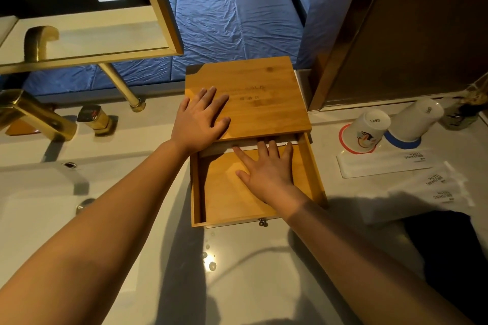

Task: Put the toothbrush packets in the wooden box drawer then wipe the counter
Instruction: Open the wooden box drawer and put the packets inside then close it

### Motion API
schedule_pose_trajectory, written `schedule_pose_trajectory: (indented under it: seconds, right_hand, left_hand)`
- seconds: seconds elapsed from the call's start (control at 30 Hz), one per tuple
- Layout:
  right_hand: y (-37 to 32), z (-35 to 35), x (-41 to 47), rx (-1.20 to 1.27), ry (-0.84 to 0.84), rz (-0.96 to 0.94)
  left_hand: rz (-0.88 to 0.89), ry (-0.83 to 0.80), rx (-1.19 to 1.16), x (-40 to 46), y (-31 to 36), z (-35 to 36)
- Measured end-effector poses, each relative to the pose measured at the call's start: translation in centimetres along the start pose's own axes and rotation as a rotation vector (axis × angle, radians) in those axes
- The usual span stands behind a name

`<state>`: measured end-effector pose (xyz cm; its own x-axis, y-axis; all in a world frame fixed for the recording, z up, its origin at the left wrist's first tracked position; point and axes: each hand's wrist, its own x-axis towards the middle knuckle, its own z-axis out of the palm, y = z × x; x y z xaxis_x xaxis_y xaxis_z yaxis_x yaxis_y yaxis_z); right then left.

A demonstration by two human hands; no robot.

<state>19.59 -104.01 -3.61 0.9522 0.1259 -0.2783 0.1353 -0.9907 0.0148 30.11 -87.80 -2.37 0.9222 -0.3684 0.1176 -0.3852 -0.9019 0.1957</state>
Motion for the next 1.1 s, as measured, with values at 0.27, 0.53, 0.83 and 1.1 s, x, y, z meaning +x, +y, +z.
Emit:
schedule_pose_trajectory:
  seconds: [0.27, 0.53, 0.83, 1.1]
  right_hand:
    - [0.2, 0.0, -0.5, 0.140, 0.048, -0.025]
    - [6.0, -1.2, -5.5, 0.400, 0.391, -0.116]
    - [17.6, 1.3, -8.8, 0.304, 0.310, 0.263]
    - [20.9, 3.0, -8.0, 0.099, 0.172, 0.268]
  left_hand:
    - [0.002, -0.002, -0.005, 0.0, 0.0, 0.0]
    - [0.001, -0.013, 0.009, 0.0, 0.2, -0.2]
    - [0.000, -0.034, 0.017, 0.0, 0.2, -0.2]
    - [-0.012, -0.036, 0.039, 0.1, 0.2, -0.3]
